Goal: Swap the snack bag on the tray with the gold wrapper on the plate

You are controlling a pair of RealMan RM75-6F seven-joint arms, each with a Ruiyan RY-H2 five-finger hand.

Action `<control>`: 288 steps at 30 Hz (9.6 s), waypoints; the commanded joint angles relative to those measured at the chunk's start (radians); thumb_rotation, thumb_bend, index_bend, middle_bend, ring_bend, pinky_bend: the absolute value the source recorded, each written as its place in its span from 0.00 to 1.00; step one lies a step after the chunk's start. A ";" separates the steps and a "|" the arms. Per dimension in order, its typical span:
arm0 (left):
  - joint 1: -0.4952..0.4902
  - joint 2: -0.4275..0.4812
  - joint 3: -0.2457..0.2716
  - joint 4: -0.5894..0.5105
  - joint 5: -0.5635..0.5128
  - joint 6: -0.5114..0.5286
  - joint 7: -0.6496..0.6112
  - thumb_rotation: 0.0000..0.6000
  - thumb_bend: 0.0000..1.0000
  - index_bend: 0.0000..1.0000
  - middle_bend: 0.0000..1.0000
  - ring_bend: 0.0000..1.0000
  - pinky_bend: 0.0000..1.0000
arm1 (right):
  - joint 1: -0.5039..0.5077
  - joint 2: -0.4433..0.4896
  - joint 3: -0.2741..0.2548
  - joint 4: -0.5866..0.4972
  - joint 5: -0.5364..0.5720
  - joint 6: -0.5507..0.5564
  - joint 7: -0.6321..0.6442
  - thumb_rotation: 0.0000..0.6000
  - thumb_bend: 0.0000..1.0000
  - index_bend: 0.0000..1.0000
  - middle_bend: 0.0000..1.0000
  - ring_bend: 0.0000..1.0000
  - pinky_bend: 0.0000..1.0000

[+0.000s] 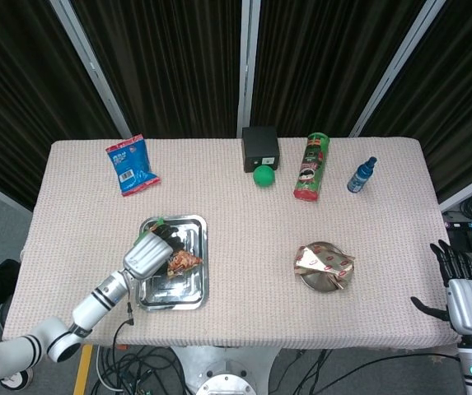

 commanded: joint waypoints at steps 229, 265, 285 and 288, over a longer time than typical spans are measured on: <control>0.353 0.249 0.059 -0.396 -0.030 0.161 -0.126 1.00 0.09 0.04 0.05 0.00 0.08 | 0.254 0.231 0.065 -0.501 0.174 -0.136 -0.056 1.00 0.00 0.00 0.00 0.00 0.00; -0.110 -0.286 -0.121 -0.076 -0.229 -0.217 -0.017 1.00 0.32 0.21 0.37 0.08 0.11 | 0.136 0.264 0.119 -0.207 0.208 -0.170 0.322 1.00 0.00 0.00 0.00 0.00 0.00; 0.040 -0.015 -0.082 -0.182 -0.238 0.028 0.049 1.00 0.41 0.34 0.54 0.22 0.18 | 0.145 0.262 0.140 -0.262 0.209 -0.201 0.254 1.00 0.00 0.00 0.00 0.00 0.00; 0.060 0.008 -0.046 -0.154 -0.242 0.015 0.047 1.00 0.39 0.32 0.43 0.19 0.17 | 0.152 0.259 0.144 -0.279 0.209 -0.205 0.231 1.00 0.00 0.00 0.00 0.00 0.00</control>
